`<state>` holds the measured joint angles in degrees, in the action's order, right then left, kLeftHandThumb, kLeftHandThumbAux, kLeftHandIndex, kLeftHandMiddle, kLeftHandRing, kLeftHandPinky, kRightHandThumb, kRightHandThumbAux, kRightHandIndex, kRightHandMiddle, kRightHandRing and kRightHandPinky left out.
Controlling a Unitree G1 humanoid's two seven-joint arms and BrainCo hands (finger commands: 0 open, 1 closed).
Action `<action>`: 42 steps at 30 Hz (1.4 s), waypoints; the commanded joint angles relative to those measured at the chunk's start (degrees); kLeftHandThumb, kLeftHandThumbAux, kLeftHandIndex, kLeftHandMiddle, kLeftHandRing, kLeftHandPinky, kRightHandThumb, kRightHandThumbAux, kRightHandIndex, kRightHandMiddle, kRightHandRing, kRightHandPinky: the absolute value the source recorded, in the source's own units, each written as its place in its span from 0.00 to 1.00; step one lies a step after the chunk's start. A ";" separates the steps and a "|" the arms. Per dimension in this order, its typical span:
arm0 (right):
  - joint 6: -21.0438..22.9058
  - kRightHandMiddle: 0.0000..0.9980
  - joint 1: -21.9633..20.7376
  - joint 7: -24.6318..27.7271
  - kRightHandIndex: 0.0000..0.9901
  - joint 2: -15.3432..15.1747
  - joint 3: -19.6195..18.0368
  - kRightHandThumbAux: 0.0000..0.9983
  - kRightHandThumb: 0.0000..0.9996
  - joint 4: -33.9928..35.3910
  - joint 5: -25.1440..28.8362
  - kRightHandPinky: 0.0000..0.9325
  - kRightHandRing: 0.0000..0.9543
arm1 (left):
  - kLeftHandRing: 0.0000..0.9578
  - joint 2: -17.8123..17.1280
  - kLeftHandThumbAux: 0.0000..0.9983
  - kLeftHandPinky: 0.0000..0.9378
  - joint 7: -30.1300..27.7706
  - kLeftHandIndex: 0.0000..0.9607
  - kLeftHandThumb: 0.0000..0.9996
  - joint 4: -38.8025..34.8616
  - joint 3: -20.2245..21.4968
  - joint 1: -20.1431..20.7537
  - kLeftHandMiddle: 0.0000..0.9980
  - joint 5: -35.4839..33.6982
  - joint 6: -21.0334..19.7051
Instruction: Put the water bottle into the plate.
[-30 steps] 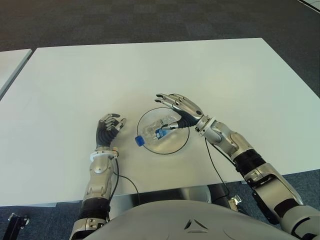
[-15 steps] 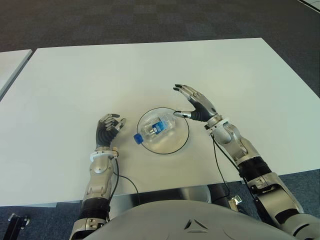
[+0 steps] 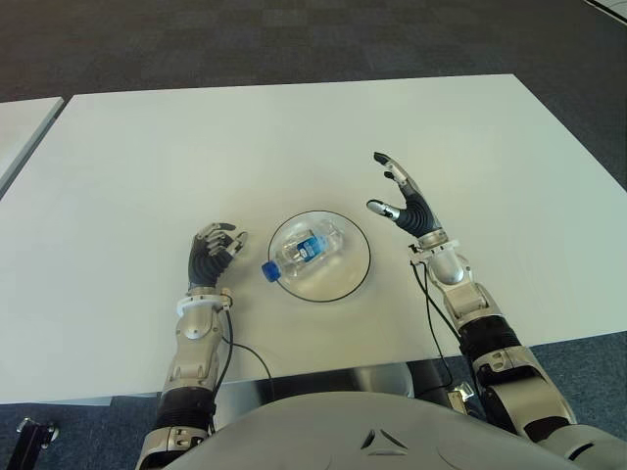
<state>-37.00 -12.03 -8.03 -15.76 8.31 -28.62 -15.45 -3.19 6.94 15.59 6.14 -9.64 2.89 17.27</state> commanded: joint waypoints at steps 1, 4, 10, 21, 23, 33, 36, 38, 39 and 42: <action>-2.31 0.00 1.98 -2.93 0.00 2.15 -2.12 0.45 0.10 -2.38 0.96 0.02 0.00 | 0.70 0.32 0.72 0.69 0.10 0.45 0.70 0.21 -0.03 -0.42 0.68 0.01 -1.59; -2.91 0.00 2.48 -4.69 0.00 3.57 -3.47 0.57 0.10 -2.87 1.29 0.04 0.00 | 0.69 0.33 0.72 0.69 -0.13 0.45 0.70 0.06 -0.05 -0.41 0.68 -0.20 -1.70; -1.86 0.00 4.49 -4.31 0.00 5.53 -5.46 0.73 0.07 -2.10 3.80 0.07 0.01 | 0.69 0.43 0.72 0.69 -0.23 0.45 0.70 -0.11 -0.13 -0.56 0.68 -0.31 -1.54; 3.16 0.15 8.85 1.82 0.01 8.12 -8.21 0.80 0.12 0.39 11.93 0.32 0.21 | 0.70 0.43 0.72 0.69 0.06 0.45 0.70 0.24 0.00 -0.46 0.68 -0.22 -1.28; 3.01 0.17 8.99 2.78 0.01 8.34 -8.61 0.79 0.12 -0.27 12.80 0.35 0.23 | 0.70 0.43 0.72 0.69 0.08 0.45 0.70 0.29 0.00 -0.44 0.68 -0.18 -1.30; 0.86 0.36 9.53 8.27 0.23 10.89 -10.72 0.80 0.11 -4.57 18.26 0.48 0.41 | 0.69 0.53 0.72 0.68 0.29 0.45 0.70 0.62 0.16 -0.14 0.67 -0.20 -1.36; 0.79 0.41 9.95 8.48 0.28 11.67 -10.97 0.82 0.10 -4.70 18.38 0.51 0.45 | 0.69 0.54 0.72 0.69 0.18 0.45 0.70 0.58 0.18 -0.15 0.67 -0.30 -1.31; 0.78 0.42 10.05 8.63 0.29 11.95 -11.17 0.83 0.10 -4.72 18.31 0.52 0.47 | 0.69 0.54 0.72 0.69 0.15 0.45 0.70 0.57 0.18 -0.15 0.67 -0.31 -1.29; 1.00 0.43 10.34 8.46 0.30 12.31 -11.14 0.84 0.10 -4.54 18.11 0.52 0.47 | 0.69 0.54 0.72 0.69 0.11 0.45 0.70 0.57 0.18 -0.17 0.67 -0.33 -1.23; 1.76 0.47 11.28 7.85 0.36 13.25 -10.77 0.85 0.07 -3.69 17.12 0.56 0.51 | 0.69 0.56 0.72 0.69 0.02 0.45 0.70 0.54 0.18 -0.23 0.67 -0.40 -1.03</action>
<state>-35.97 -2.18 0.25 -3.68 -2.60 -32.53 2.07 -2.97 6.94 15.27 6.20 -9.62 2.72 17.20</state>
